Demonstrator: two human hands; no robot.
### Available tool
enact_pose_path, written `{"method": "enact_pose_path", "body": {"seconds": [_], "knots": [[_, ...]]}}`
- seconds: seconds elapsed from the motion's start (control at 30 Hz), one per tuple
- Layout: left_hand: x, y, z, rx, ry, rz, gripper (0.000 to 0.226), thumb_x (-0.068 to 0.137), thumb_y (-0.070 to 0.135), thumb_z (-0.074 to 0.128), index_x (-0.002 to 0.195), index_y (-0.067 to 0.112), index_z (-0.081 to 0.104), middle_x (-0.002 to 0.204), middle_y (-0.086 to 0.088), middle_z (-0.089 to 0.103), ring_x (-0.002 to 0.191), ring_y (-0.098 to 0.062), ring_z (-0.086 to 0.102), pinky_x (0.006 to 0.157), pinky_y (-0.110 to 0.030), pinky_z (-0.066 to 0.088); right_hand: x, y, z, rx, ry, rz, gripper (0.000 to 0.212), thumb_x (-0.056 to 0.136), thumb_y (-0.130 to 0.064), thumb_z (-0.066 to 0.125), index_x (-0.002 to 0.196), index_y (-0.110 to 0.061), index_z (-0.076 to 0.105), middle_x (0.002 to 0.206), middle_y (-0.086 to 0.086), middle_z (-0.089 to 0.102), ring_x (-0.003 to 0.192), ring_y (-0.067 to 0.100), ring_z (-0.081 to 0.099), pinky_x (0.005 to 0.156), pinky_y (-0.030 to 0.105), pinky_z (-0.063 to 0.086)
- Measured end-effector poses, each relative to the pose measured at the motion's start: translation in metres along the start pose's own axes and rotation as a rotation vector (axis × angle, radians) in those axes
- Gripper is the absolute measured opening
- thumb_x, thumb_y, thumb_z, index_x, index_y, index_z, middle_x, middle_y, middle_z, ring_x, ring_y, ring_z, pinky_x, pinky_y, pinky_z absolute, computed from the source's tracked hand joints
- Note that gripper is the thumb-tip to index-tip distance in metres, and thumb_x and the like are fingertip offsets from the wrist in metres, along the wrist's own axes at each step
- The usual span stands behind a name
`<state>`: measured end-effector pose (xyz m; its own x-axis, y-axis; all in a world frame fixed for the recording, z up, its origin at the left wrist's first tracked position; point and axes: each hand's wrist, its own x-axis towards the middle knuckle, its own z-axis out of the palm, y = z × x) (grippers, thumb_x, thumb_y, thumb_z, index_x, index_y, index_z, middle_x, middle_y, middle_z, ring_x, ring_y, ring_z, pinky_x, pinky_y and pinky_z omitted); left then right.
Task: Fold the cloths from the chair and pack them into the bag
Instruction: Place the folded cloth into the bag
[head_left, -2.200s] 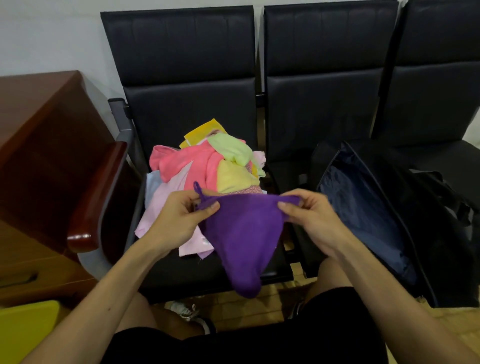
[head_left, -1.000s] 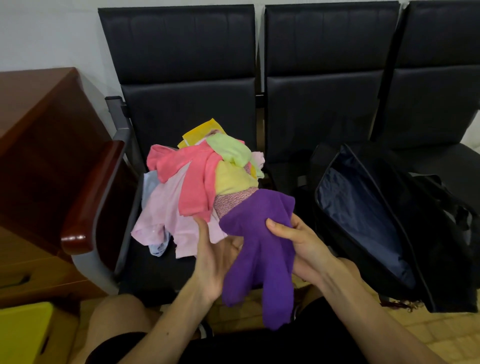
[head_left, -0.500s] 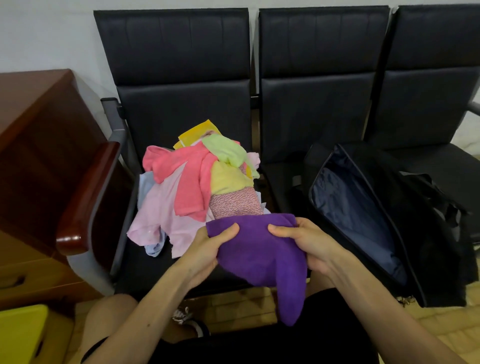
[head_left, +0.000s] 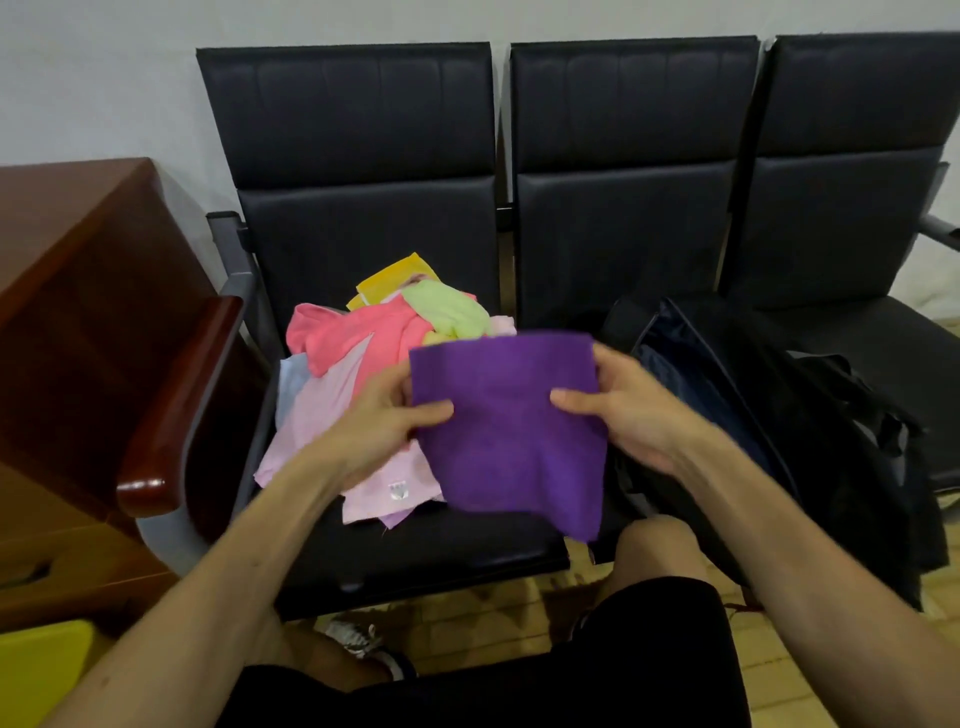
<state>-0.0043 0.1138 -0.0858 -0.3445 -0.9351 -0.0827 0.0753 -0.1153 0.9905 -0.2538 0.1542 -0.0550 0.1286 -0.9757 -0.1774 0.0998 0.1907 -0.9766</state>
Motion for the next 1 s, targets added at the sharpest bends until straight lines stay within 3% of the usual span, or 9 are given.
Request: {"method": "enact_pose_path", "body": {"seconds": [0.1, 0.17, 0.27, 0.37, 0.43, 0.53, 0.73, 0.9, 1.0], "knots": [[-0.005, 0.047, -0.006, 0.13, -0.002, 0.392, 0.031, 0.075, -0.003, 0.07, 0.088, 0.023, 0.081, 0.093, 0.013, 0.076, 0.093, -0.003, 0.069, 0.082, -0.02, 0.055, -0.021, -0.053, 0.004, -0.129, -0.091, -0.323, 0.037, 0.079, 0.007, 0.063, 0.093, -0.024, 0.079, 0.09, -0.005, 0.077, 0.089, 0.007, 0.072, 0.076, 0.02, 0.057], [-0.006, 0.057, -0.007, 0.203, -0.029, 0.546, 0.01, 0.077, -0.003, 0.069, 0.083, 0.002, 0.075, 0.089, 0.02, 0.075, 0.089, 0.005, 0.066, 0.082, -0.016, 0.051, -0.026, -0.067, 0.004, -0.199, -0.171, -0.426, 0.043, 0.077, 0.018, 0.063, 0.065, -0.02, 0.079, 0.088, -0.004, 0.078, 0.09, 0.009, 0.073, 0.077, 0.019, 0.056], [-0.002, 0.052, -0.009, 0.344, -0.01, 0.623, 0.003, 0.075, -0.011, 0.07, 0.076, -0.01, 0.072, 0.092, 0.015, 0.074, 0.091, -0.006, 0.067, 0.085, -0.022, 0.052, -0.019, -0.062, -0.001, -0.315, -0.166, -0.465, 0.051, 0.073, 0.033, 0.05, 0.053, -0.009, 0.071, 0.105, 0.005, 0.076, 0.106, 0.021, 0.07, 0.087, 0.027, 0.055], [-0.005, 0.048, -0.008, 0.448, 0.029, 0.65, 0.04, 0.069, -0.03, 0.058, 0.057, 0.007, 0.069, 0.094, 0.016, 0.073, 0.093, -0.007, 0.066, 0.085, -0.021, 0.051, -0.013, -0.052, -0.006, -0.352, -0.126, -0.483, 0.056, 0.075, 0.035, 0.049, 0.056, -0.012, 0.073, 0.108, 0.005, 0.075, 0.109, 0.023, 0.069, 0.09, 0.031, 0.056], [-0.005, 0.05, -0.006, 0.474, 0.073, 0.666, 0.054, 0.069, -0.036, 0.056, 0.066, 0.017, 0.068, 0.093, 0.018, 0.073, 0.092, -0.005, 0.066, 0.084, -0.02, 0.051, -0.011, -0.048, -0.008, -0.349, -0.106, -0.51, 0.057, 0.079, 0.033, 0.051, 0.067, -0.017, 0.077, 0.108, 0.005, 0.076, 0.108, 0.023, 0.069, 0.088, 0.032, 0.057], [-0.007, 0.052, -0.001, 0.459, 0.12, 0.639, 0.038, 0.077, -0.025, 0.066, 0.088, 0.01, 0.065, 0.09, 0.015, 0.073, 0.089, -0.006, 0.069, 0.08, -0.02, 0.053, -0.012, -0.047, -0.007, -0.368, -0.048, -0.551, 0.038, 0.083, 0.02, 0.061, 0.097, -0.013, 0.073, 0.105, 0.007, 0.076, 0.104, 0.021, 0.071, 0.084, 0.03, 0.058], [-0.007, 0.048, 0.0, 0.523, 0.089, 0.548, 0.028, 0.088, -0.009, 0.066, 0.107, 0.011, 0.068, 0.09, 0.003, 0.074, 0.085, -0.008, 0.069, 0.076, -0.022, 0.056, -0.017, -0.042, -0.005, -0.329, -0.007, -0.494, 0.029, 0.083, 0.004, 0.068, 0.105, -0.014, 0.067, 0.105, 0.006, 0.076, 0.103, 0.019, 0.071, 0.081, 0.029, 0.058], [-0.009, 0.038, 0.007, 0.548, 0.085, 0.404, 0.046, 0.092, -0.013, 0.055, 0.079, 0.03, 0.065, 0.064, 0.027, 0.066, 0.065, 0.009, 0.06, 0.06, -0.009, 0.046, -0.022, -0.025, -0.005, -0.15, -0.06, -0.188, 0.019, 0.088, -0.017, 0.066, 0.106, -0.022, 0.068, 0.108, 0.005, 0.074, 0.096, 0.016, 0.07, 0.073, 0.028, 0.057], [-0.011, 0.034, 0.015, 0.502, 0.083, 0.357, 0.042, 0.095, -0.009, 0.053, 0.08, 0.028, 0.064, 0.061, 0.026, 0.065, 0.063, 0.009, 0.06, 0.059, -0.009, 0.045, -0.028, -0.01, -0.001, 0.013, 0.133, 0.089, 0.02, 0.102, -0.029, 0.042, 0.102, -0.024, 0.061, 0.119, 0.01, 0.064, 0.098, 0.018, 0.061, 0.085, 0.033, 0.05]]}}
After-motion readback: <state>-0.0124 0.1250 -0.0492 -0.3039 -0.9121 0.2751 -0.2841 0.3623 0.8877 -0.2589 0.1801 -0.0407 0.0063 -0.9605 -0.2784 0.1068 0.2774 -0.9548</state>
